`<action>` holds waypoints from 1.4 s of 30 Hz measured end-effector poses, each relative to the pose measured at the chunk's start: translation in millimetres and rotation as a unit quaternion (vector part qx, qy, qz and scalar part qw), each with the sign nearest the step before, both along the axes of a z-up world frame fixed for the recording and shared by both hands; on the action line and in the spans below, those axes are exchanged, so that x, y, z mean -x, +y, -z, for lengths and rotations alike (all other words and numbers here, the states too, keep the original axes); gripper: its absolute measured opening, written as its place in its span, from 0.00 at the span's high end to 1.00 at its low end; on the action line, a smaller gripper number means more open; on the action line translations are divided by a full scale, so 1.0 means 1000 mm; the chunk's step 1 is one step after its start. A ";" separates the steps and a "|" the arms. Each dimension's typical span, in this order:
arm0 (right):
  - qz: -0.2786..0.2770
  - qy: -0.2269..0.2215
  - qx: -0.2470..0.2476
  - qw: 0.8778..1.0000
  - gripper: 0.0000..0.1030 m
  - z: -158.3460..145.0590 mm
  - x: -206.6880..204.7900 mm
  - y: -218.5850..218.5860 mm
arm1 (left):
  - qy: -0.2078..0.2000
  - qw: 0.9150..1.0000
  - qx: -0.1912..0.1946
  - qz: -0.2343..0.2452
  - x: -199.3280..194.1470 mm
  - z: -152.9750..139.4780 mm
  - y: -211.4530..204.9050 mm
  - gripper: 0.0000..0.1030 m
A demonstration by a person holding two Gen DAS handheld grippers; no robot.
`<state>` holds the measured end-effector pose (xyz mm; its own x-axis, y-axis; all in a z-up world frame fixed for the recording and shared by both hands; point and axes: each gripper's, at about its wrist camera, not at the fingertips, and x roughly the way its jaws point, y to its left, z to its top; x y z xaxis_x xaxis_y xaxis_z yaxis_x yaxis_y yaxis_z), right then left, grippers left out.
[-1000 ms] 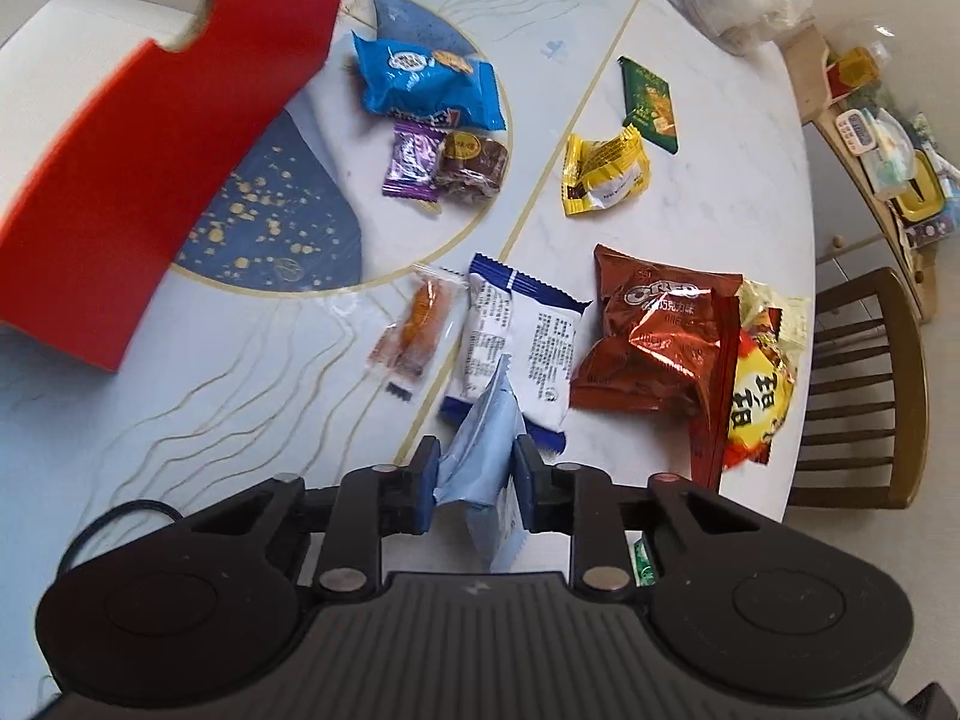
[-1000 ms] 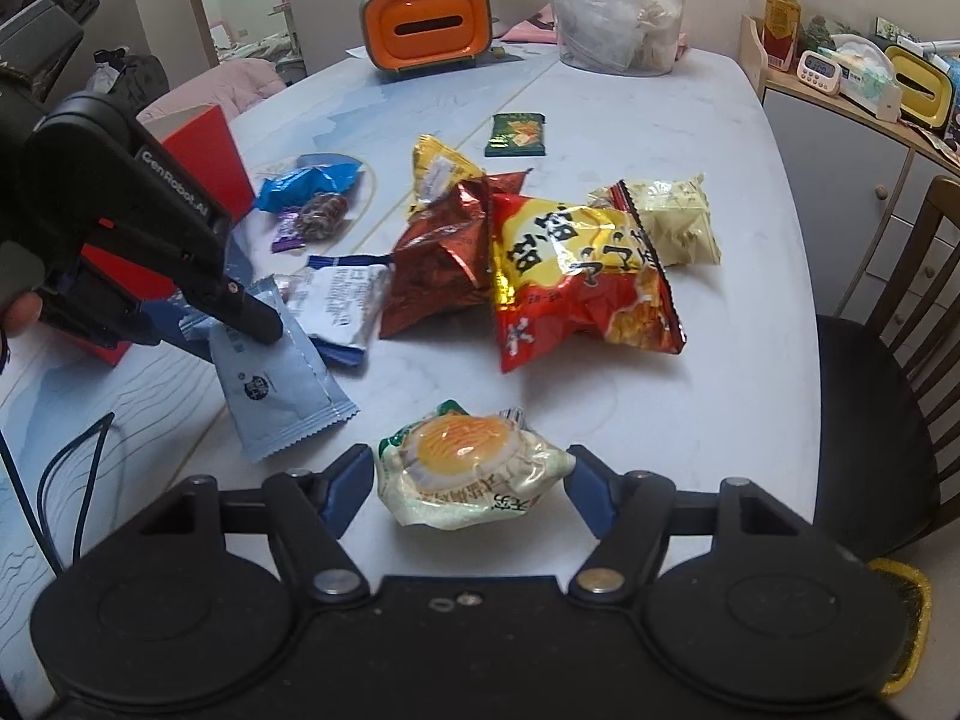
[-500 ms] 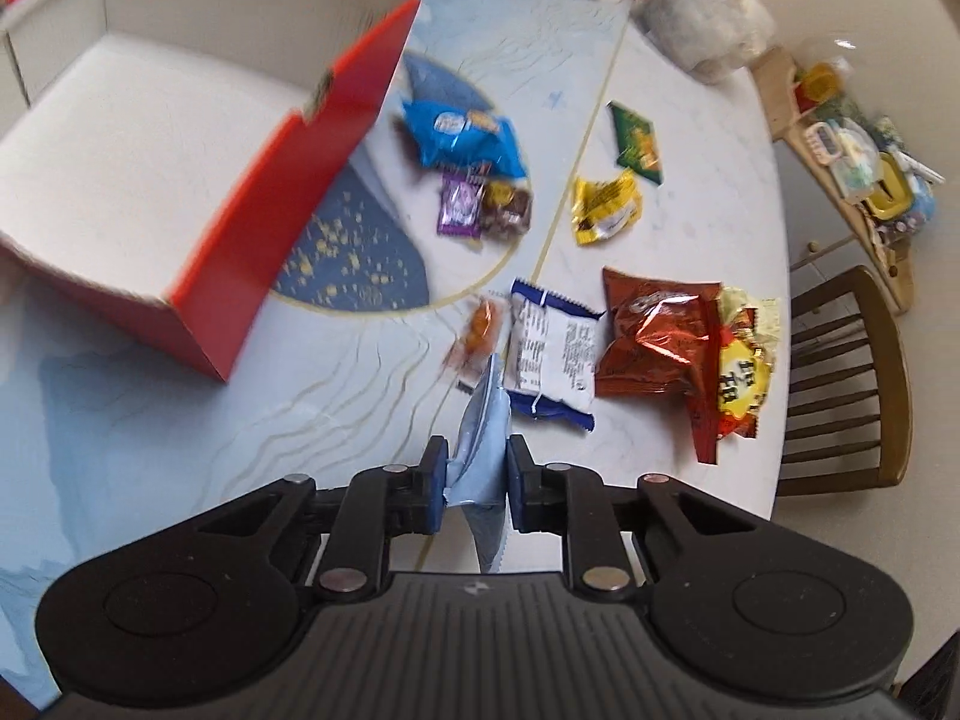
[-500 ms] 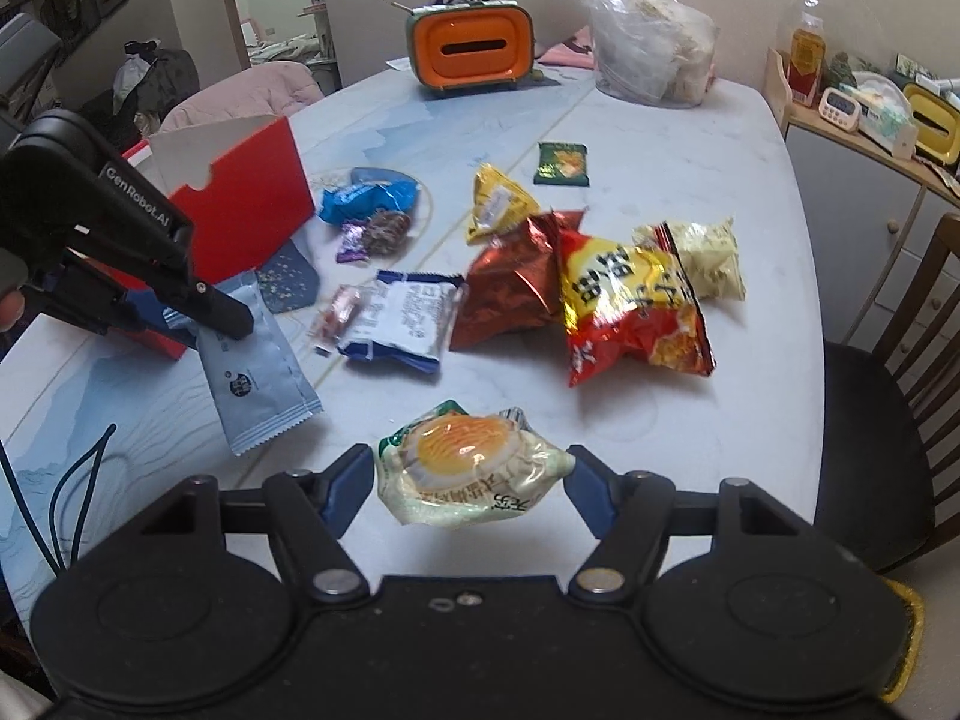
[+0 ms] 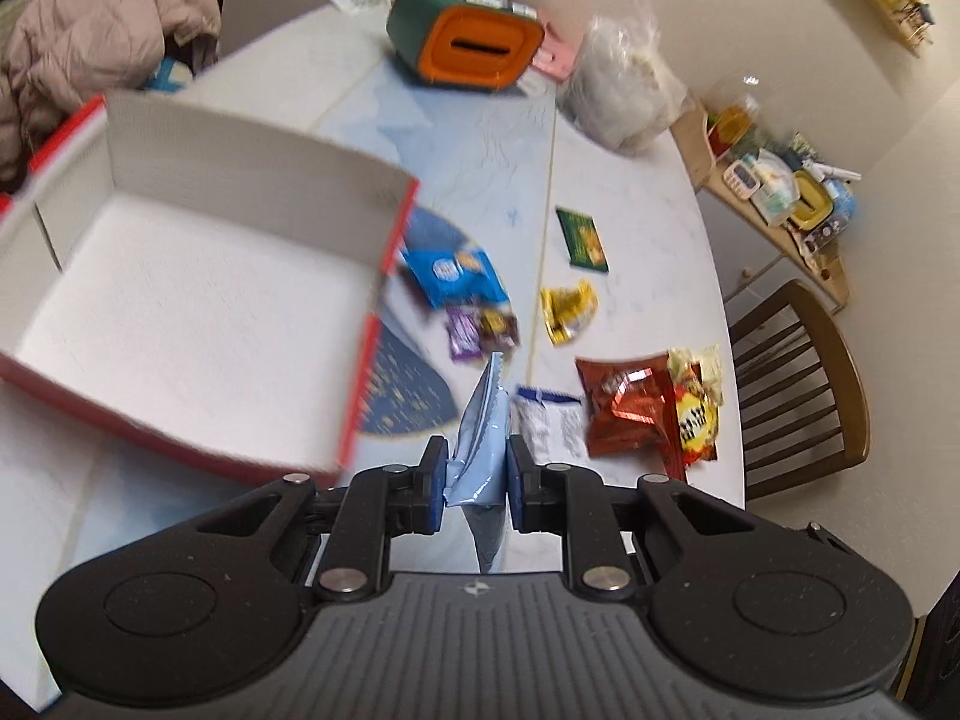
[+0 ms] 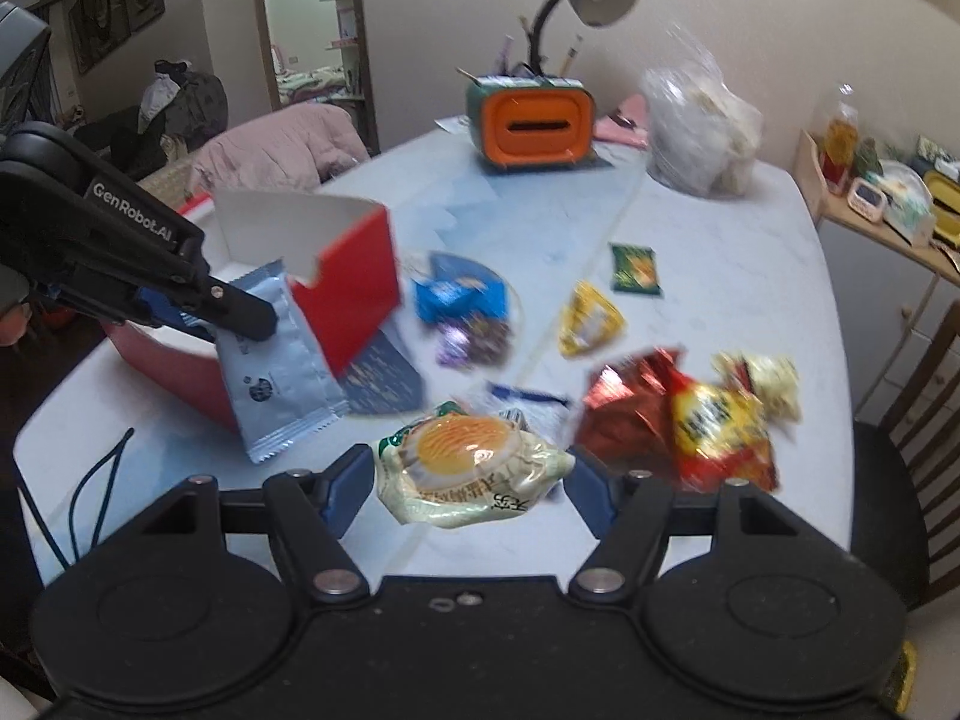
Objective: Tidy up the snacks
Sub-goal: 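Lift the blue sachet with the left tool while the right tool grasps and lifts the yolk pastry, then lower both held snacks into the white box and open both tools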
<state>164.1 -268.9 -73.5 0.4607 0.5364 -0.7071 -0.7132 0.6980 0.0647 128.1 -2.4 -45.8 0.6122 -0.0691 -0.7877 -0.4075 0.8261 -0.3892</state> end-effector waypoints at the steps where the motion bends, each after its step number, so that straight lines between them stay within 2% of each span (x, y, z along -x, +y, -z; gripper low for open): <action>1: -0.003 -0.004 0.000 1.000 0.34 -0.004 0.003 0.010 | -0.005 1.000 -0.005 0.002 0.003 -0.005 0.008 0.81; 5: -0.017 -0.017 -0.005 1.000 0.34 -0.016 0.011 0.053 | -0.019 1.000 -0.022 -0.003 0.013 -0.017 0.044 0.81; 10: -0.044 -0.033 -0.009 0.998 0.34 -0.021 0.018 0.112 | -0.021 0.998 -0.044 -0.026 0.024 -0.019 0.091 0.81; 21: -0.076 -0.019 0.013 0.997 0.34 0.006 0.015 0.209 | 0.000 0.995 -0.079 -0.064 0.031 0.002 0.170 0.81; 32: -0.091 0.008 0.058 0.994 0.34 0.041 0.000 0.262 | 0.038 0.991 -0.114 -0.054 0.010 0.042 0.195 0.81; 42: -0.090 0.014 0.077 0.993 0.33 0.058 -0.003 0.274 | 0.073 0.989 -0.120 -0.035 0.007 0.070 0.194 0.81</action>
<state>167.5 4.6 -131.6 0.3461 0.4923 -0.7987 -0.8270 0.5620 -0.0120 121.5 191.4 -115.5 0.4866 0.1696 -0.8570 -0.5039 0.8558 -0.1168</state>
